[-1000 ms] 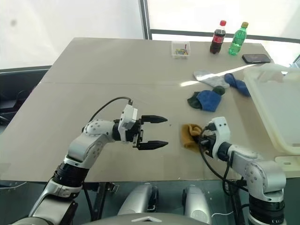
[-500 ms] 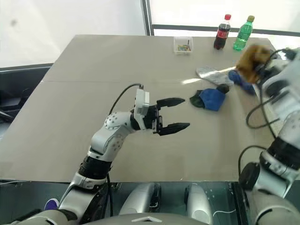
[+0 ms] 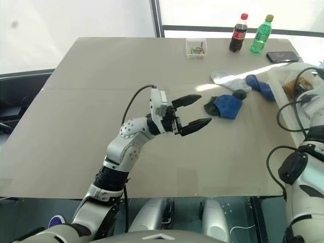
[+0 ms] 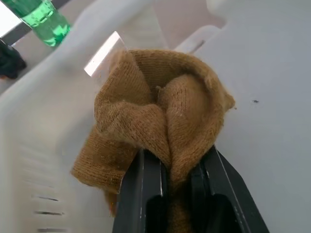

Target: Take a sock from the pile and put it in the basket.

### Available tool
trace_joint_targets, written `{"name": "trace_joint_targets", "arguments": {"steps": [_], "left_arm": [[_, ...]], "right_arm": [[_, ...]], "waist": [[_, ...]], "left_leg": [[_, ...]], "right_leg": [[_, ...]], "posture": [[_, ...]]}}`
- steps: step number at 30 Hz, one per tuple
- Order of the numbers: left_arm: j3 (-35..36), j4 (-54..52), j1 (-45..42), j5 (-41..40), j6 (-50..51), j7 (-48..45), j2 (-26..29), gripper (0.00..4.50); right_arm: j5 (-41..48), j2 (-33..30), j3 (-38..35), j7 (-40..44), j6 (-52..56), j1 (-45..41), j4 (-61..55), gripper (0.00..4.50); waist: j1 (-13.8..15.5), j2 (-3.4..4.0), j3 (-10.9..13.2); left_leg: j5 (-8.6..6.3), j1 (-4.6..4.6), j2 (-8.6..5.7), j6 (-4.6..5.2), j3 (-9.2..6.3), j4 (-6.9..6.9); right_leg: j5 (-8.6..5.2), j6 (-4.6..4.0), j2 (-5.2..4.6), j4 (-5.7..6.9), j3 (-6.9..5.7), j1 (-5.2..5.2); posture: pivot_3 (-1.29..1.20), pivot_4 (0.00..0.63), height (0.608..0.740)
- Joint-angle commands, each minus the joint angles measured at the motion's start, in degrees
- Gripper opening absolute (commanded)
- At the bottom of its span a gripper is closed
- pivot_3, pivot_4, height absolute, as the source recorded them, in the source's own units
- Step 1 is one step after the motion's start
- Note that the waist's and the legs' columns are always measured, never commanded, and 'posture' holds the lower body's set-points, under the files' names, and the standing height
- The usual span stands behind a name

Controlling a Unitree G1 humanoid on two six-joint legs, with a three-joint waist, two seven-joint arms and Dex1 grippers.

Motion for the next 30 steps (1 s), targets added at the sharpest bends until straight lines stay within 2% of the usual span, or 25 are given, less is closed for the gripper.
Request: {"name": "trace_joint_targets", "arguments": {"steps": [1, 5, 6, 12, 15, 17, 20, 22, 25, 30], "left_arm": [[0.4, -1.7, -0.2, 0.1, -0.7, 1.0, -0.3, 4.5], [0.6, -2.0, 0.2, 0.0, -0.3, 2.1, -0.1, 4.5], [0.6, -2.1, 0.3, 0.0, -0.2, 2.4, -0.1, 4.5], [1.0, -2.1, 0.6, 0.4, 1.8, 4.2, 1.4, 4.5], [1.8, -1.1, 0.9, 2.3, 1.0, 6.7, 2.0, 4.5], [3.0, 0.1, 1.5, 3.4, -0.6, 8.3, 2.3, 4.5], [4.5, -0.8, 3.2, 3.5, -0.1, 7.9, 4.9, 4.5], [5.7, -2.5, 5.6, 2.8, 1.4, 5.7, 8.8, 4.5], [7.7, -5.1, 9.1, 1.1, 2.2, 2.9, 13.5, 4.5], [15.7, -12.7, 19.7, -4.8, 7.3, -2.9, 25.3, 4.5]], "right_arm": [[0.3, -1.8, 0.5, -0.1, -0.2, -1.5, -0.7, 2.41], [2.9, -1.6, -2.6, -3.2, 4.5, 1.3, -6.6, 4.34], [4.3, -1.1, -4.1, -3.8, 6.3, 2.3, -9.2, 4.43], [14.9, 3.6, -13.4, -6.9, 16.4, 10.3, -32.2, 4.43], [22.1, 6.5, -16.0, -4.2, 18.6, 15.4, -45.5, 4.43], [22.8, 6.0, -9.1, 5.0, 14.6, 24.3, -60.4, 4.43], [25.1, 5.1, -2.1, 12.4, 13.4, 32.8, -72.9, 4.43], [22.9, 3.0, 4.4, 18.4, 11.1, 40.0, -79.1, 4.43], [16.6, -0.9, 11.3, 24.7, 5.6, 49.0, -83.1, 4.43], [13.1, -4.2, 12.6, 34.9, -1.5, 62.1, -85.2, 4.43]], "waist": [[0.0, 0.0, 0.0], [0.1, 0.0, 0.0], [0.3, 0.0, 0.0], [0.2, 0.02, 0.0], [0.2, 0.05, 0.0], [0.5, 0.1, -0.1], [-0.4, 0.11, -0.1], [-0.8, 0.1, -0.1], [-1.0, 0.08, -0.1], [-0.7, 0.02, 0.0]], "left_leg": [[0.0, -0.01, 0.0, 0.0, 0.0, 0.0], [0.0, -0.01, 0.0, 0.0, 0.0, 0.01], [0.01, -0.01, 0.0, -0.02, -0.01, 0.01], [0.02, -0.08, 0.0, -0.03, -0.05, 0.03], [-0.02, -0.05, 0.01, 0.04, -0.07, 0.03], [-0.03, -0.03, 0.01, 0.06, -0.06, 0.04], [-0.07, -0.01, 0.02, 0.12, -0.09, 0.05], [-0.07, 0.09, 0.03, 0.12, -0.07, 0.06], [-0.08, 0.2, 0.06, 0.11, -0.09, 0.07], [-0.08, 0.15, 0.04, 0.1, -0.09, 0.12]], "right_leg": [[0.0, 0.0, 0.0, 0.0, 0.0, 0.0], [0.0, 0.01, 0.0, 0.0, 0.01, 0.0], [0.0, 0.01, 0.0, 0.01, 0.0, 0.0], [0.01, 0.02, -0.03, -0.01, -0.03, 0.0], [0.01, 0.02, -0.01, 0.03, -0.04, 0.0], [0.01, 0.03, -0.01, 0.07, -0.03, 0.0], [-0.01, 0.06, 0.03, 0.09, 0.0, 0.0], [-0.01, 0.06, 0.04, 0.16, 0.04, 0.03], [-0.02, 0.05, 0.04, 0.23, 0.04, 0.08], [-0.03, 0.05, -0.05, 0.19, 0.04, 0.06]], "posture": [[0.0, 0.15, 0.729], [0.0, 0.15, 0.729], [0.0, 0.15, 0.729], [0.0, 0.15, 0.729], [0.0, 0.15, 0.729], [0.0, 0.15, 0.729], [0.0, 0.15, 0.729], [0.0, 0.15, 0.729], [0.0, 0.15, 0.729], [0.0, 0.15, 0.729]]}}
